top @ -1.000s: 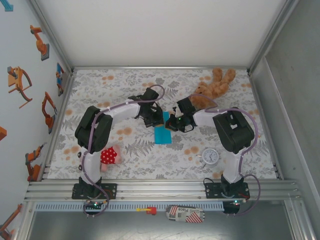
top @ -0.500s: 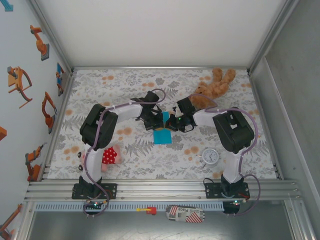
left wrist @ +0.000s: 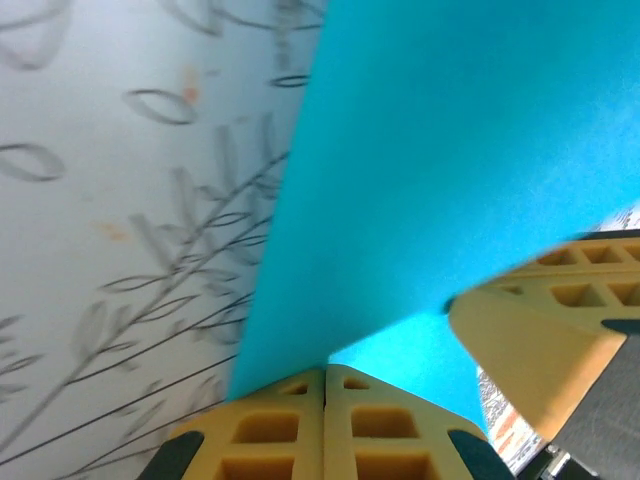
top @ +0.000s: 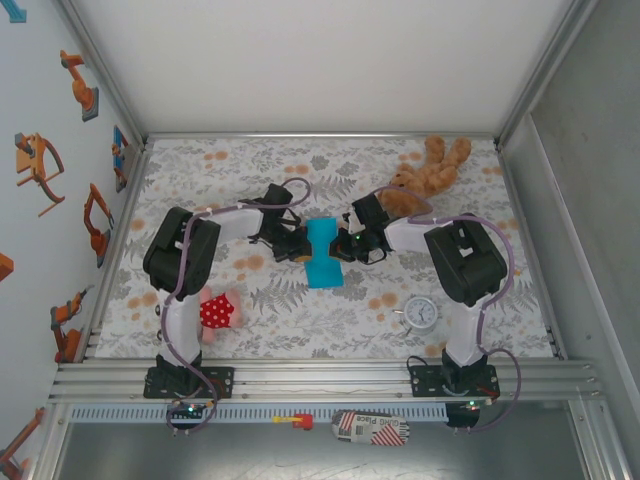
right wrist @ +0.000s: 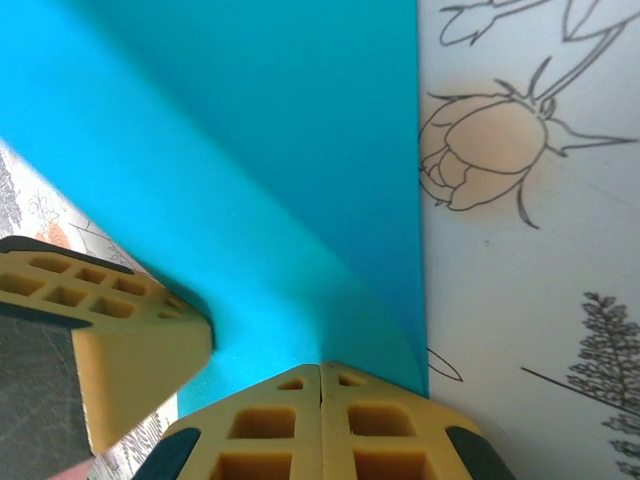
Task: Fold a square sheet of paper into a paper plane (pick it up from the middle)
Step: First fold the square sheet of paper in half at the center of the table.
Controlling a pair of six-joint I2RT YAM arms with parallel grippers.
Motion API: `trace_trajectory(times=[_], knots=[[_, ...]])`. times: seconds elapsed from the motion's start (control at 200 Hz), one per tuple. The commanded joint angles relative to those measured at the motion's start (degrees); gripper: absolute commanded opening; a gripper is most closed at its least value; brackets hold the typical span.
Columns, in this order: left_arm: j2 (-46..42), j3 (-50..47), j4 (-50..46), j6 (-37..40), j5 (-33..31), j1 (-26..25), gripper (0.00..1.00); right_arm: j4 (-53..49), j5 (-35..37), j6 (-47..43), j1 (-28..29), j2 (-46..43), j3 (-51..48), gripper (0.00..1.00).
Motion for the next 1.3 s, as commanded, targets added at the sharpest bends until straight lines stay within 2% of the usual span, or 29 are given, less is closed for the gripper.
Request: trace_trajectory(times=[0.0, 0.19, 0.341, 0.496, 0.671, 0.846, 0.991, 1.137, 1.297], knots=[[-1.2, -2.8, -7.4, 3.4, -6.0, 2.6, 0.04, -15.9, 16.5, -2.3, -0.1, 7.8, -4.4, 0.00], [-6.1, -2.9, -7.5, 3.9, -7.3, 4.4, 0.03, -16.3, 16.0, -2.5, -0.1, 7.6, -3.5, 0.00], [-10.2, -5.0, 3.6, -0.5, -0.3, 3.1, 0.04, -15.9, 15.6, -2.3, -0.1, 7.4, -3.3, 0.00], [-6.5, -5.6, 15.8, -6.8, 3.7, -0.4, 0.05, -15.3, 14.8, -2.0, -0.1, 8.1, -3.3, 0.00], [-1.7, -6.0, 21.5, -9.0, 4.2, -1.5, 0.05, -15.2, 14.9, -2.0, -0.1, 7.9, -3.6, 0.00], [-0.5, -8.4, 20.2, -4.8, 2.2, 1.1, 0.05, -15.2, 15.3, -2.0, -0.1, 7.6, -4.2, 0.00], [-0.2, -11.2, 17.2, -0.5, 0.5, 6.0, 0.05, -15.2, 15.4, -2.2, -0.1, 7.6, -4.2, 0.00], [-2.5, -13.0, 16.6, 0.2, 0.0, 10.5, 0.05, -15.2, 15.6, -2.2, -0.2, 7.6, -4.4, 0.00], [-7.9, -11.1, 15.8, 0.2, 1.7, 10.3, 0.05, -15.5, 15.7, -2.2, -0.2, 7.4, -4.3, 0.00]])
